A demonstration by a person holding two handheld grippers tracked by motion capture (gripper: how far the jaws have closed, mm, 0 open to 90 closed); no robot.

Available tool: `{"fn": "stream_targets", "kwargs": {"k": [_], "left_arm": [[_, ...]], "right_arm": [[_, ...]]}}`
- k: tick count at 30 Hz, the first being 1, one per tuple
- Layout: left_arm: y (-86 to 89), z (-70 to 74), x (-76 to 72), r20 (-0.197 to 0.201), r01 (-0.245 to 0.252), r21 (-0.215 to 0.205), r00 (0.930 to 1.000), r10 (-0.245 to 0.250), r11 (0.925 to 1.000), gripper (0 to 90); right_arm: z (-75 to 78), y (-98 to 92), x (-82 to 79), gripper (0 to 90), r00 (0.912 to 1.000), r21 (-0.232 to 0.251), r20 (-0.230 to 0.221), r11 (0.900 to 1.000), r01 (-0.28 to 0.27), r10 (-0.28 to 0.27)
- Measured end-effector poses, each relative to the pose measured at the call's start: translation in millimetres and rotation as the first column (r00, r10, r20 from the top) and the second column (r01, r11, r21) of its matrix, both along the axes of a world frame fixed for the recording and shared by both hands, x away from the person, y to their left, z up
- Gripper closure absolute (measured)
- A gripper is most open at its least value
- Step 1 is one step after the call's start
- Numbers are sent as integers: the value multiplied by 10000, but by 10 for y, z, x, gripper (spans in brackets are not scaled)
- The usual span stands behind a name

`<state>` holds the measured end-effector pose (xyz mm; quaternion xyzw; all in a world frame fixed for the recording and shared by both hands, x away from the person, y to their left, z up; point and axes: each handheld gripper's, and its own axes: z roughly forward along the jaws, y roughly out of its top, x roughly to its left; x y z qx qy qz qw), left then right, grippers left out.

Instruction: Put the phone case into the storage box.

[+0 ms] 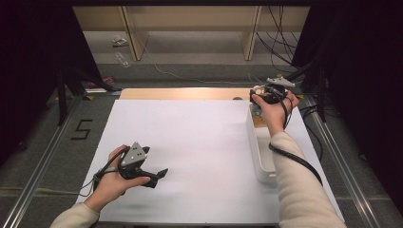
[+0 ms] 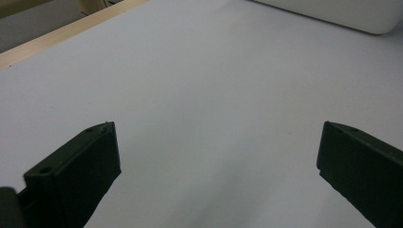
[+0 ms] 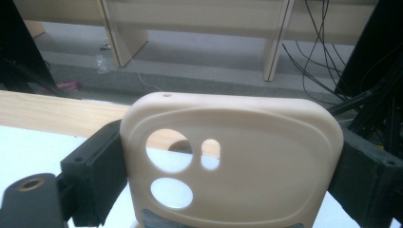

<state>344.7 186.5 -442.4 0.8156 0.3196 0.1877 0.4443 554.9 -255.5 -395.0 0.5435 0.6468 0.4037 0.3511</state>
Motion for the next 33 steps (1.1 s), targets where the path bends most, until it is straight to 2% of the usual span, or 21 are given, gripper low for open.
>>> {"fn": "stream_targets", "kwargs": {"k": [14, 18, 21, 25, 33], "left_arm": [[-1, 0, 0, 2, 10, 8, 10000, -10, 10000, 1], [-1, 0, 0, 5, 3, -12, 10000, -3, 10000, 1], [-1, -1, 0, -3, 7, 2, 10000, -7, 10000, 1], [-2, 0, 1, 1, 16, -2, 10000, -16, 10000, 1], [-5, -2, 1, -11, 17, -15, 10000, -17, 10000, 1]], "right_arm": [[-55, 9, 15, 106, 9998, -62, -176, 10000, -55, 54], [-60, 5, 12, 100, 9998, 17, -160, 10000, 75, -75], [-67, -3, 20, 60, 9999, 153, -132, 9999, -31, 33], [-62, -20, 22, 15, 9999, 299, -118, 9995, 83, -80], [-21, -44, 6, 3, 9998, 429, 37, 9989, 182, -184]]}}
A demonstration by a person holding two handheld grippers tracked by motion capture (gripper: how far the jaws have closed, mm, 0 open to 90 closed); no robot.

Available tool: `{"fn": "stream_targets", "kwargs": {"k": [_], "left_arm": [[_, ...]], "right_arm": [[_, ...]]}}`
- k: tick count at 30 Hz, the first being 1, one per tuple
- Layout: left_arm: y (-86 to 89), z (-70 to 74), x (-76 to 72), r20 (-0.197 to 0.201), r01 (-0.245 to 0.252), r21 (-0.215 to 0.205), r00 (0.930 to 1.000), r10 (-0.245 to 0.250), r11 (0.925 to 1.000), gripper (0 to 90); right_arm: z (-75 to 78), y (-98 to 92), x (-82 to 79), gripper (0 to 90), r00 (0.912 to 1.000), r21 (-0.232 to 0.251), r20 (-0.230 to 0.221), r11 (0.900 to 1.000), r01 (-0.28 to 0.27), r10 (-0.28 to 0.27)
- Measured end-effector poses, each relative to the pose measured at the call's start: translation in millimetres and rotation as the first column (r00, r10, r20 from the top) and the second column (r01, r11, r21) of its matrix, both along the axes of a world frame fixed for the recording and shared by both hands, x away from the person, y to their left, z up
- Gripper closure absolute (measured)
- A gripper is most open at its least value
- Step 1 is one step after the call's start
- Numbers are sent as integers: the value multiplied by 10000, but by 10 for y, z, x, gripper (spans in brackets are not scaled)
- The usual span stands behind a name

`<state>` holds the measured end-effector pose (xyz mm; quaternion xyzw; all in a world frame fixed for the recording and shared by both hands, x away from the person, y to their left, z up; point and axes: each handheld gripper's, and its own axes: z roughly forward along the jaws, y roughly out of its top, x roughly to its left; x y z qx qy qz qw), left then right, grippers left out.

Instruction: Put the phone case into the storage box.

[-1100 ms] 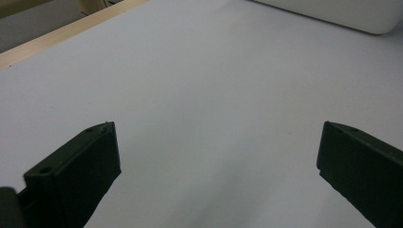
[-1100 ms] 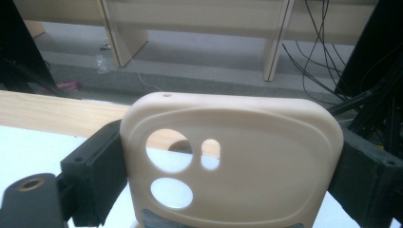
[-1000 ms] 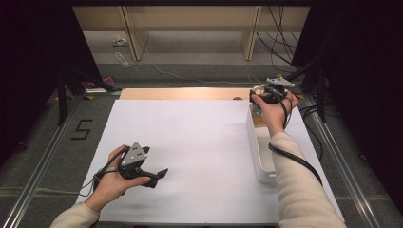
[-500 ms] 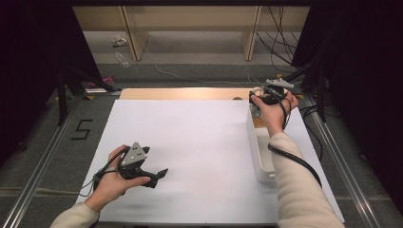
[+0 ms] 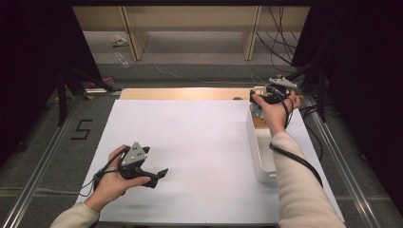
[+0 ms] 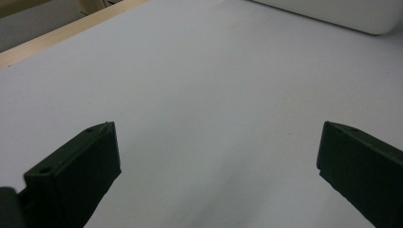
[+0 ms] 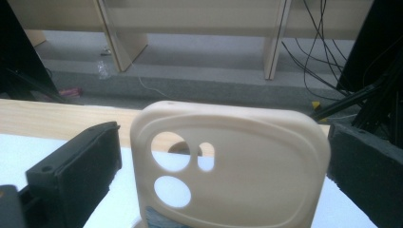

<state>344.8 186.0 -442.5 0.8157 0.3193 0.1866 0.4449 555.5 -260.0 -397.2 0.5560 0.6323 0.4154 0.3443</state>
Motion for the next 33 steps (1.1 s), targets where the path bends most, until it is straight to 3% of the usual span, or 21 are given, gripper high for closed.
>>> {"fn": "stream_targets", "kwargs": {"k": [5, 14, 20, 33], "left_arm": [[-2, -1, 1, 8, 0, 7, 10000, 0, 10000, 1], [-7, -3, 1, -11, 19, -9, 10000, -19, 10000, 1], [-7, 0, -1, -4, 1, -10, 10000, -1, 10000, 1], [-5, -2, 1, -21, -33, -2, 10000, 33, 10000, 2]], "right_arm": [[23, -1, -42, 5, 9999, -289, 28, 9995, 118, -117], [96, -23, -133, 5, 9999, -231, 100, 9996, 130, -128], [100, -21, -209, 12, 9997, -292, -194, 9995, 132, -137], [112, -50, -446, 30, 9992, -304, -401, 9995, -54, 42]]}}
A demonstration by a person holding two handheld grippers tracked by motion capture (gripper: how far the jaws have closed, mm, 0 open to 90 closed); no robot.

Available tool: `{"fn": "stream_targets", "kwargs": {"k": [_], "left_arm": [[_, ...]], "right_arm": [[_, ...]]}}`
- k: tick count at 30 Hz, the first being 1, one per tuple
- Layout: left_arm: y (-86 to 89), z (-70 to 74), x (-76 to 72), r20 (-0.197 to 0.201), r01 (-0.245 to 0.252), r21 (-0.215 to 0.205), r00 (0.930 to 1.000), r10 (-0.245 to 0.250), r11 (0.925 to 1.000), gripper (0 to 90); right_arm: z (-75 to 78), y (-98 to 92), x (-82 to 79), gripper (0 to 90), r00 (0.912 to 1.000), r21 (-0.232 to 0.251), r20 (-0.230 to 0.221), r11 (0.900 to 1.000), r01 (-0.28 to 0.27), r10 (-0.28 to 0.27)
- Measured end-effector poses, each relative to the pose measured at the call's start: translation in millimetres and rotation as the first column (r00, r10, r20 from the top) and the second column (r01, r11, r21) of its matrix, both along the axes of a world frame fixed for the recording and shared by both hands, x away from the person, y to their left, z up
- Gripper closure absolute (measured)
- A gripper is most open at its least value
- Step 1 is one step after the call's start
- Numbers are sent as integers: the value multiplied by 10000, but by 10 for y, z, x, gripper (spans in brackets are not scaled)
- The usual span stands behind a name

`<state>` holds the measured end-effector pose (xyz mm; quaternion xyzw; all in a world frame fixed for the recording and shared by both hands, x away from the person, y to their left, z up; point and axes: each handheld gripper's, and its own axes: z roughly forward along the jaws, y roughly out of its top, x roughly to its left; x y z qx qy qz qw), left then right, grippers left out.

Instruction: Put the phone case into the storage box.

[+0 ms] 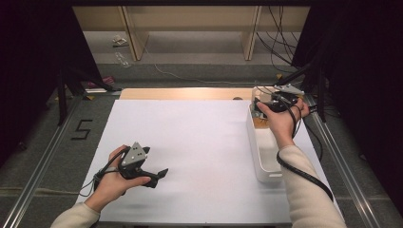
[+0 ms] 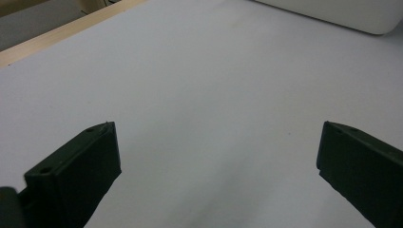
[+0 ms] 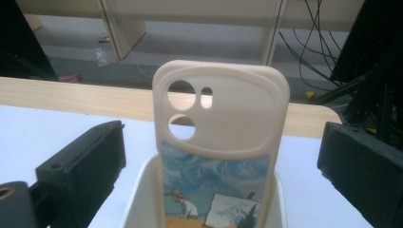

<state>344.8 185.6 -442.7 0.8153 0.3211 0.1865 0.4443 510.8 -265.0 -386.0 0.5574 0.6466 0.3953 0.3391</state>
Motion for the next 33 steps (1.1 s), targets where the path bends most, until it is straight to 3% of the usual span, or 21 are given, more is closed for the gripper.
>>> {"fn": "stream_targets", "kwargs": {"k": [33], "left_arm": [[-6, -2, -1, -15, -9, -7, 10000, 9, 10000, 6]], "right_arm": [[7, -22, -503, 54, 9957, 35, 418, 9965, -830, 828]]}}
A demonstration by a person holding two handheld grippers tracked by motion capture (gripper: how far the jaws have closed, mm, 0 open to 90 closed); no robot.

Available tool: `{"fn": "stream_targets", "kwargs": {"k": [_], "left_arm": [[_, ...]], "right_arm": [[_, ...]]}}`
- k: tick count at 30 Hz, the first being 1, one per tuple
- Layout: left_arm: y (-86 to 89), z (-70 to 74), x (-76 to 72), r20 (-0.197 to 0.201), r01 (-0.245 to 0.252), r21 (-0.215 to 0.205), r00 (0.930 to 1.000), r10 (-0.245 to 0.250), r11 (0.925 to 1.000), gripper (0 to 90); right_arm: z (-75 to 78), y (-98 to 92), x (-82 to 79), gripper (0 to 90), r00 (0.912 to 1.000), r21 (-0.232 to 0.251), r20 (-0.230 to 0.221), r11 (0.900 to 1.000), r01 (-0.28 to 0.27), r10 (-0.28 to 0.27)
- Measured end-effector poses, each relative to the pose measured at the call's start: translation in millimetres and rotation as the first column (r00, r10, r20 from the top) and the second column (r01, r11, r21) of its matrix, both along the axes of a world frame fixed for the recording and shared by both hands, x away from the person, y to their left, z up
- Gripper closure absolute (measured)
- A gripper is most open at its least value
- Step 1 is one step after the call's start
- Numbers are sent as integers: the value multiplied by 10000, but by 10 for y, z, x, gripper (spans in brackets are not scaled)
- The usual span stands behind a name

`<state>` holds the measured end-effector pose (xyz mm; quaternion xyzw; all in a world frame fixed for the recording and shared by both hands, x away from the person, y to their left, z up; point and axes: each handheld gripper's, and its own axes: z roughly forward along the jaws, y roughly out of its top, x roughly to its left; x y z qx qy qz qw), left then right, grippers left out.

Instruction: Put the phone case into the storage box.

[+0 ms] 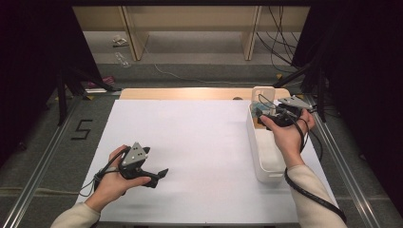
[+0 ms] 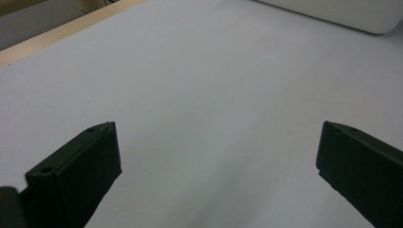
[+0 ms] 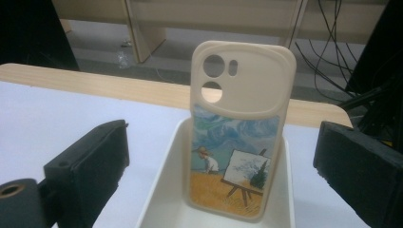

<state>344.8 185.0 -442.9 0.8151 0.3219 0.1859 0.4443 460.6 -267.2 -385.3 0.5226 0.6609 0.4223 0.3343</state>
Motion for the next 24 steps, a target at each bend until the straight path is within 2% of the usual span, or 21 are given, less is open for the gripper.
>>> {"fn": "stream_targets", "kwargs": {"k": [15, 24], "left_arm": [[3, 3, -1, 17, -25, 25, 10000, 25, 10000, 6], [5, 5, -1, 26, -34, 26, 10000, 34, 10000, 6]], "right_arm": [[-23, -59, -226, 63, 9986, 101, 17, 9986, -529, 528], [-53, -82, -335, 69, 9955, -44, 77, 9955, -947, 947]]}}
